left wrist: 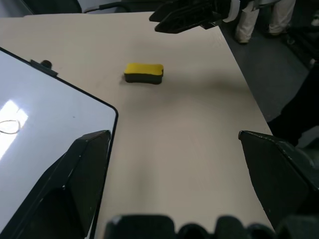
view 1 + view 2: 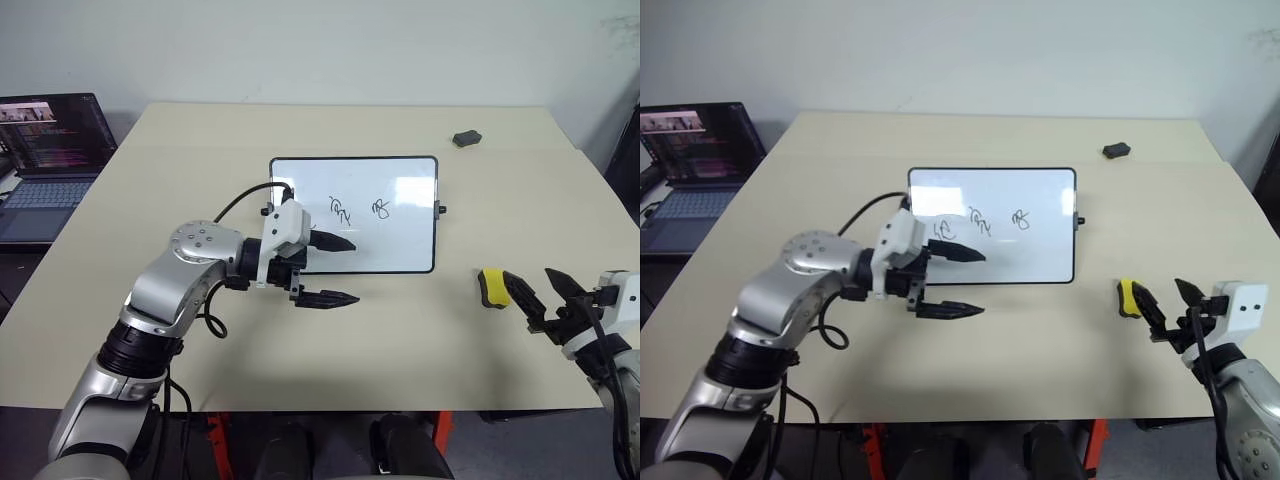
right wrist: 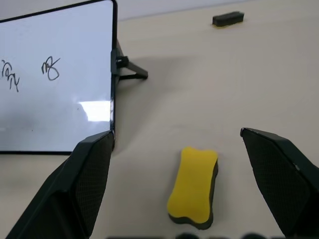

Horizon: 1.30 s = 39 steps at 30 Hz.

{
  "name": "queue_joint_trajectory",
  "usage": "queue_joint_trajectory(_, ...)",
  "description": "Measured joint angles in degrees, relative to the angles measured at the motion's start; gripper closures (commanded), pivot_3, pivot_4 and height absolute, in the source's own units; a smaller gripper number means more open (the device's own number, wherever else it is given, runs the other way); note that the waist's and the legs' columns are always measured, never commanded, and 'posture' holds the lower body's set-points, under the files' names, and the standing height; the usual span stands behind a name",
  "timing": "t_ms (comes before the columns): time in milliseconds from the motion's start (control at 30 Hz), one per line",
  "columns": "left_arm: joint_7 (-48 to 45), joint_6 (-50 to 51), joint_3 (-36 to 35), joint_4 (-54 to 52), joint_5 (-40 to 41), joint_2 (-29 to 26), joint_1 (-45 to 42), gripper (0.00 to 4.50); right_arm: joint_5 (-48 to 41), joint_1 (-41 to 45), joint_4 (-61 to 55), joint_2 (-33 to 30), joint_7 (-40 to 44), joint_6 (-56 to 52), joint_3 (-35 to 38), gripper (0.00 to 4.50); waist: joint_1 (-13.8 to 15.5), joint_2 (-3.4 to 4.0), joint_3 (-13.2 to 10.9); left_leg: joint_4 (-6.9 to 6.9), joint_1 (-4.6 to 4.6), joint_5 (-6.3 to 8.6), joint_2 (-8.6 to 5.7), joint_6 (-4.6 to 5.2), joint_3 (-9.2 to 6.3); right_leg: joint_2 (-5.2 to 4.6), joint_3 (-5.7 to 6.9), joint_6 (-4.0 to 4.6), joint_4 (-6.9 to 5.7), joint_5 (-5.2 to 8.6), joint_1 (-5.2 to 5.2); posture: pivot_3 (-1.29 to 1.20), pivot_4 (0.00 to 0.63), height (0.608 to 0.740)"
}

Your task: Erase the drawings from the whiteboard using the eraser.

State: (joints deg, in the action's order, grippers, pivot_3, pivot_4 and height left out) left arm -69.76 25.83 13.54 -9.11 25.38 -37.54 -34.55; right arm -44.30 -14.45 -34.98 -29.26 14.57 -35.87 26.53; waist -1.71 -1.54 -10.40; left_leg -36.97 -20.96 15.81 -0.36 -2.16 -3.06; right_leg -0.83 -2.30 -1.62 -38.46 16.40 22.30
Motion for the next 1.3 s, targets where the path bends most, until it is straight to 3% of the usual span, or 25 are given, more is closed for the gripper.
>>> queue_joint_trajectory(433,-2.5,0.1,2.8,0.9,-1.1,4.2,-3.7,0.0,-0.1,4.3,-2.9,-0.3,-10.9,-13.9,-4.3,0.09,-0.1,-0.01,0.0,0.0,-0.01,0.0,0.0,0.0,0.0,0.02,0.0,-0.01,0.01,0.01,0.01,0.0,0.15,0.74)
queue_joint_trajectory(833,-3.5,-1.5,6.0,1.7,-4.1,6.0,-3.7,0.0,7.3,20.7,6.3,4.5,-22.3,-21.0,-8.4,0.09,0.0,-0.01,0.0,-0.01,-0.09,0.0,-0.03,0.01,0.0,0.03,-0.02,0.03,-0.02,-0.03,0.08,0.0,0.15,0.74)
queue_joint_trajectory(1300,-2.8,-1.3,6.0,1.4,-4.2,5.8,-2.2,0.0,15.0,22.3,10.6,5.5,-19.2,-20.9,-10.0,0.09,-0.1,-0.01,0.0,-0.03,-0.12,0.01,-0.06,0.04,0.0,0.03,-0.01,0.1,-0.06,-0.07,0.11,0.0,0.15,0.74)
